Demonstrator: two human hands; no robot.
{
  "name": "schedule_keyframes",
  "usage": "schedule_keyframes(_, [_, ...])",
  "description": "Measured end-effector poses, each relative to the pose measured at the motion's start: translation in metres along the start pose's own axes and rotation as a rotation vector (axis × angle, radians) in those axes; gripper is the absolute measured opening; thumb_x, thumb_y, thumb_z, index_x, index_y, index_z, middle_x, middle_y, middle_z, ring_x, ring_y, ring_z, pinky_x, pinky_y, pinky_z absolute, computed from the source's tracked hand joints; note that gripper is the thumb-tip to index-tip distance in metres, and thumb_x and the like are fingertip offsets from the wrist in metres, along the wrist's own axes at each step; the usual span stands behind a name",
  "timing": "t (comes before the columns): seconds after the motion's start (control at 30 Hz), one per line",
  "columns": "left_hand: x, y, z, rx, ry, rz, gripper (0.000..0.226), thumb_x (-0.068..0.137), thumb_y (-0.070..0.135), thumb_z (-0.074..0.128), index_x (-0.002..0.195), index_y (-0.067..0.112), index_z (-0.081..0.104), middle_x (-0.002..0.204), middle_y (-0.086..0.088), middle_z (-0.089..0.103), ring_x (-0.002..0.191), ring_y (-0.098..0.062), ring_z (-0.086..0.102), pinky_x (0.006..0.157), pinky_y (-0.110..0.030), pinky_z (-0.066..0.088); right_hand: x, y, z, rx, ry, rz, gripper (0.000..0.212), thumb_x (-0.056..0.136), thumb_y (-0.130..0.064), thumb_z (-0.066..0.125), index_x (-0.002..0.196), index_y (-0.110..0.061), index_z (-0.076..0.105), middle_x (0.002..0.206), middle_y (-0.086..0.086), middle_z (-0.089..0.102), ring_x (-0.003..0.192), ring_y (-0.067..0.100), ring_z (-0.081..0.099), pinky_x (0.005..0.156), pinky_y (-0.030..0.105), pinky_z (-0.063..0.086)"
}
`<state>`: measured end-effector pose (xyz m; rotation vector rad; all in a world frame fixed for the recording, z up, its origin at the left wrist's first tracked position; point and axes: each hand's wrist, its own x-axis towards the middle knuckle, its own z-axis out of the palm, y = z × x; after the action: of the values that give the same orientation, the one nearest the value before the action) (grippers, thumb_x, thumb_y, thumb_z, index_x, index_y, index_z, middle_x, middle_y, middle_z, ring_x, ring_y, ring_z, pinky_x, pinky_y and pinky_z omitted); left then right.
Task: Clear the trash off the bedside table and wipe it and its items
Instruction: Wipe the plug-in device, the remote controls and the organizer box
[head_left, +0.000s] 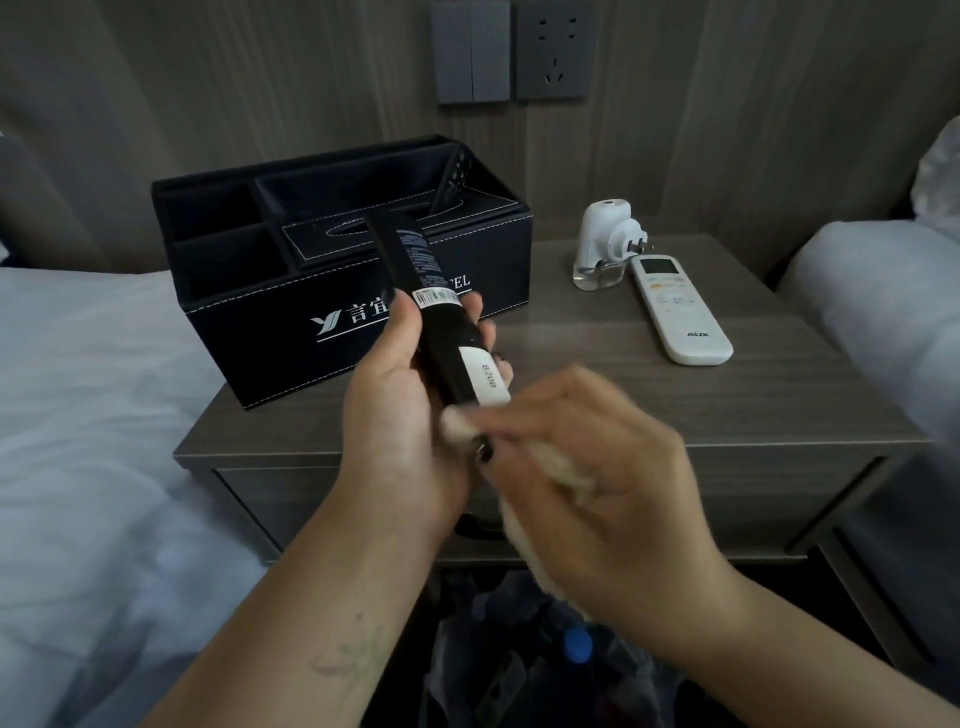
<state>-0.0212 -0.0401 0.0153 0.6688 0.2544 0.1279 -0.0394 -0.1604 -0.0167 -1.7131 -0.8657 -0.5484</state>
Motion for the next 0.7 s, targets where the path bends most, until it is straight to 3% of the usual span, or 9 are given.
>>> schedule_keyframes(0.1, [0.001,-0.001,0.002,-0.037,-0.014,-0.035,0.047,0.092,0.047,0.053,0.079,0.007,0.075,0.089,-0.003,0.07,0.075,-0.014,0.063,0.061,-0.025,0.053,0.002,-0.005,0.0,-0.081,-0.056,-0.094,0.016,0.09,-0.011,0.064,0.102,-0.008,0.074,0.091,0.001,0.062,0.078,0.005,0.061,0.067,0.021,0.051])
schedule_keyframes(0.23, [-0.001,-0.002,0.001,-0.05,-0.078,-0.046,0.045,0.093,0.044,0.052,0.082,0.008,0.075,0.09,-0.004,0.069,0.08,-0.014,0.065,0.062,-0.023,0.056,0.017,0.0,-0.015,-0.157,0.074,-0.112,0.013,0.089,-0.007,0.063,0.097,-0.004,0.074,0.086,0.006,0.063,0.076,0.004,0.06,0.071,0.012,0.045])
schedule_keyframes(0.33, [-0.007,-0.006,0.001,0.062,-0.172,-0.119,0.049,0.089,0.05,0.051,0.072,0.012,0.078,0.08,-0.004,0.07,0.076,-0.016,0.069,0.076,-0.032,0.059,0.022,0.005,-0.019,-0.2,0.143,-0.071,0.014,0.085,0.0,0.066,0.097,-0.004,0.073,0.085,0.004,0.062,0.077,0.001,0.059,0.074,0.008,0.042])
schedule_keyframes(0.4, [-0.007,-0.007,-0.003,0.123,-0.144,-0.174,0.048,0.086,0.053,0.053,0.077,0.012,0.078,0.086,-0.003,0.069,0.089,-0.018,0.065,0.089,-0.034,0.052,0.017,0.004,-0.014,-0.133,0.042,-0.073,0.016,0.084,0.003,0.067,0.097,-0.003,0.074,0.087,0.003,0.062,0.08,0.002,0.06,0.076,0.01,0.043])
schedule_keyframes(0.5, [-0.004,-0.006,-0.01,0.188,-0.113,-0.193,0.05,0.088,0.054,0.052,0.084,0.012,0.079,0.091,-0.003,0.071,0.088,-0.018,0.065,0.085,-0.03,0.053,0.014,0.0,-0.01,-0.066,-0.076,-0.074,0.016,0.083,0.002,0.069,0.095,-0.007,0.074,0.084,0.002,0.063,0.078,0.002,0.06,0.08,0.012,0.044])
schedule_keyframes(0.6, [-0.009,-0.01,-0.01,0.32,-0.208,-0.149,0.054,0.085,0.049,0.054,0.119,0.009,0.067,0.108,-0.01,0.068,0.098,-0.025,0.062,0.089,-0.035,0.05,0.031,0.005,-0.027,-0.108,0.146,-0.013,0.018,0.085,-0.004,0.07,0.095,-0.019,0.07,0.082,-0.005,0.06,0.077,-0.004,0.057,0.076,0.008,0.041])
schedule_keyframes(0.7, [-0.013,-0.023,-0.007,0.507,-0.365,-0.036,0.034,0.09,0.04,0.055,0.11,0.017,0.069,0.098,-0.006,0.068,0.089,-0.021,0.06,0.083,-0.034,0.045,0.046,0.01,-0.046,-0.151,0.344,0.031,0.012,0.091,-0.015,0.065,0.097,-0.025,0.064,0.088,-0.005,0.061,0.082,0.001,0.058,0.074,0.013,0.044])
